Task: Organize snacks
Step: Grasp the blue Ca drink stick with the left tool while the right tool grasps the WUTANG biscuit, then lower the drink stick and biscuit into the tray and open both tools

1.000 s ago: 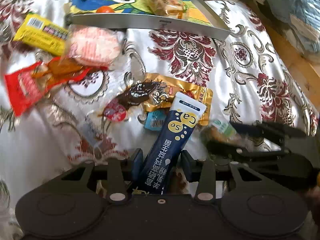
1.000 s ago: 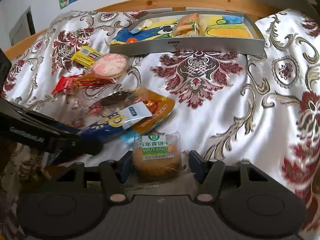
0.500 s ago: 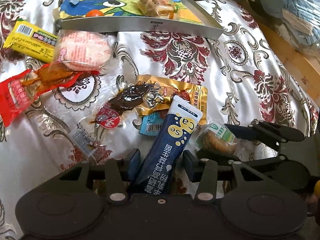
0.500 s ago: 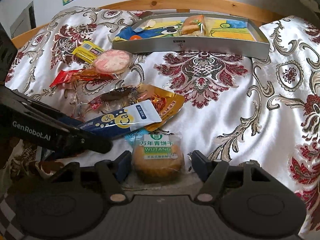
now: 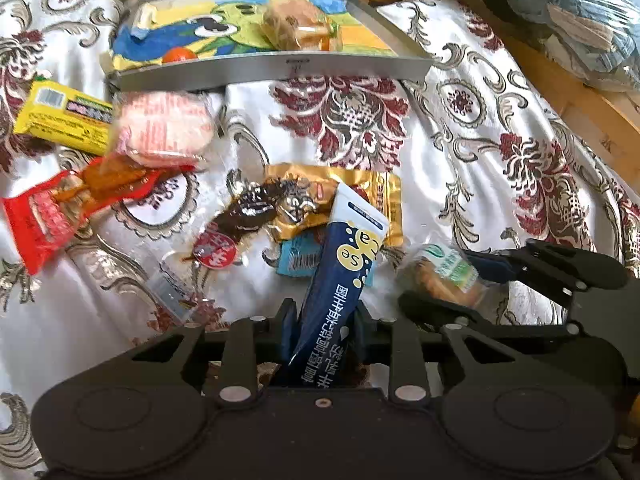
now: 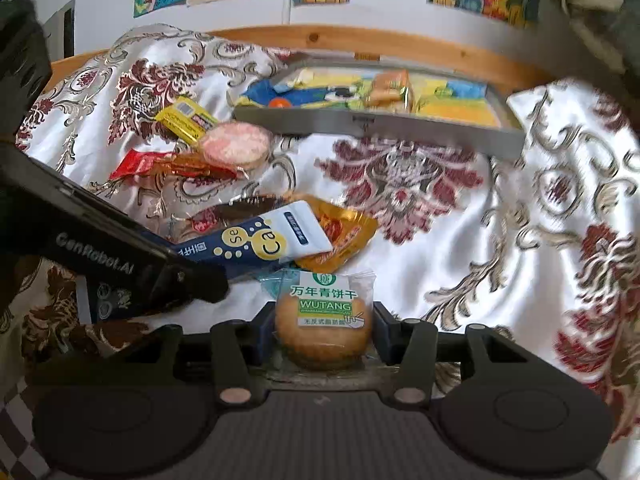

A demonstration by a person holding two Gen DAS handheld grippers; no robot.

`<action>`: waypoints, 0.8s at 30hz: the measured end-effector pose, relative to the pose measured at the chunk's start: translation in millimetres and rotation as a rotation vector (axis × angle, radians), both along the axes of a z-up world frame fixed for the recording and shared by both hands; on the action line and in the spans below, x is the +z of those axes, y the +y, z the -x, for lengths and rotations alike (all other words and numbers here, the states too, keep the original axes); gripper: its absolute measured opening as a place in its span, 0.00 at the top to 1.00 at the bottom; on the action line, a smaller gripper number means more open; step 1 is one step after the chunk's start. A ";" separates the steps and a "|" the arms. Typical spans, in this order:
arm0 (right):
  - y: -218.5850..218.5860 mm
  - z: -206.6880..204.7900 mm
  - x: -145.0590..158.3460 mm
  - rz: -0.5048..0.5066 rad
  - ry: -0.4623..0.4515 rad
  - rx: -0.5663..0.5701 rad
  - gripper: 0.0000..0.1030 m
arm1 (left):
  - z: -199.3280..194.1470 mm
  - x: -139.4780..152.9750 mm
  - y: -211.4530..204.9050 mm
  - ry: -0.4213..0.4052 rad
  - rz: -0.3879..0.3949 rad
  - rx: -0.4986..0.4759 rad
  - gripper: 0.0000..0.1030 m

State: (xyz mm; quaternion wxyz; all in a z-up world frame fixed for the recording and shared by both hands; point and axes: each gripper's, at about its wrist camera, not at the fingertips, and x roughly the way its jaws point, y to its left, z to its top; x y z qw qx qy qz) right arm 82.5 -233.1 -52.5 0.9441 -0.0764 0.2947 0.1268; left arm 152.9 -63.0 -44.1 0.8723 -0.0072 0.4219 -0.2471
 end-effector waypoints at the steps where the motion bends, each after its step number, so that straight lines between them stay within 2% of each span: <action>1: 0.7 2.4 1.7 0.001 -0.012 -0.003 0.49 | 0.7 2.1 0.7 -0.006 0.005 0.007 0.72; 6: 2.8 10.5 9.2 0.000 -0.081 -0.016 0.48 | 3.6 12.7 6.7 -0.044 0.060 0.038 0.75; 11: 2.1 9.8 16.2 -0.001 -0.152 -0.024 0.48 | 6.1 22.5 13.3 -0.100 0.151 0.084 0.76; 15: 0.1 5.2 15.9 -0.025 -0.147 -0.035 0.48 | 5.8 26.0 15.9 -0.137 0.185 0.109 0.75; 24: 1.5 3.0 12.3 -0.032 -0.138 -0.033 0.48 | 5.0 20.1 18.2 -0.134 0.224 0.123 0.76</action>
